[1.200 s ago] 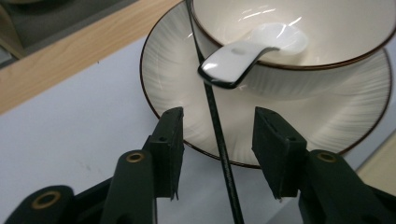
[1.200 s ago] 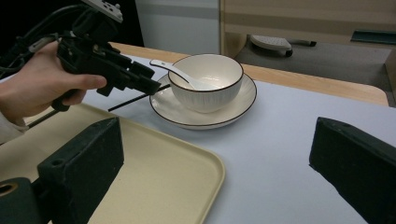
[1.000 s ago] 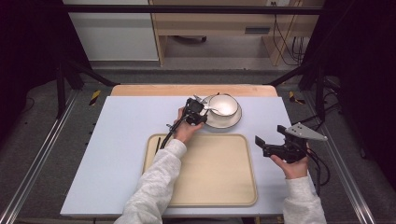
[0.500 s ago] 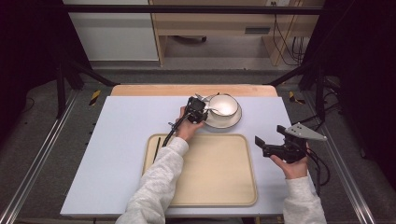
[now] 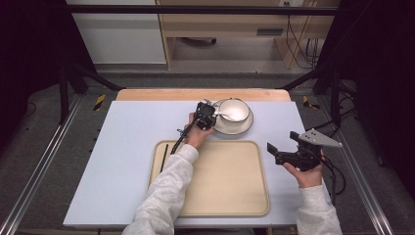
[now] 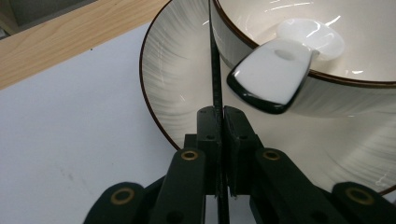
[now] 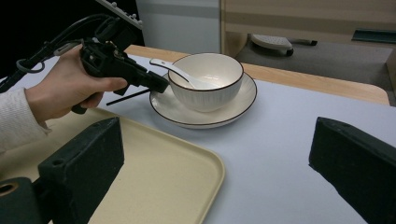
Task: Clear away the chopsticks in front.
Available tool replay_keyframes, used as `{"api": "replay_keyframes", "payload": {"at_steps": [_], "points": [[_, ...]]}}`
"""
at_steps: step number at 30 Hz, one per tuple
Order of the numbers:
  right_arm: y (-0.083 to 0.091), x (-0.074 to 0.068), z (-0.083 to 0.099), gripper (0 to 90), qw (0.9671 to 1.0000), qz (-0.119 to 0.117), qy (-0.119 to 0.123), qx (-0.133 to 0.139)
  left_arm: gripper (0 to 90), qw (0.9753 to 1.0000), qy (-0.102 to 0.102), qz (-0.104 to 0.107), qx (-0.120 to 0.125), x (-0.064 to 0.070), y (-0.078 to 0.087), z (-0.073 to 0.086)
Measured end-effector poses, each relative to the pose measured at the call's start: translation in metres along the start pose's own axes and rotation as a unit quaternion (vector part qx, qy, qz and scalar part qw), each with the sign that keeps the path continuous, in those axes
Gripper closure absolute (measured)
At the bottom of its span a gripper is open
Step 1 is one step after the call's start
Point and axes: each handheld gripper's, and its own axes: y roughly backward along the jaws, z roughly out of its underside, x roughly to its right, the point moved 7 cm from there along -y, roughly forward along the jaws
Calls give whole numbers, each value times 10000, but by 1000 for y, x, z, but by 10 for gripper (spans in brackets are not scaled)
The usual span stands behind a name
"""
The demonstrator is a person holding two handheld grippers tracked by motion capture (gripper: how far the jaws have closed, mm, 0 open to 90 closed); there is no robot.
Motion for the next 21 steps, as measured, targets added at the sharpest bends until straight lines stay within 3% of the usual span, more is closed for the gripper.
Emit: {"api": "replay_keyframes", "payload": {"at_steps": [11,21], "points": [[1,0,0,35,10000,8,-5,8,860,9999,70,-87,1,1,5,-1],[2,1,-1,35,10000,19,-17,23,861,9996,137,-224,136,-8,26,-4]]}}
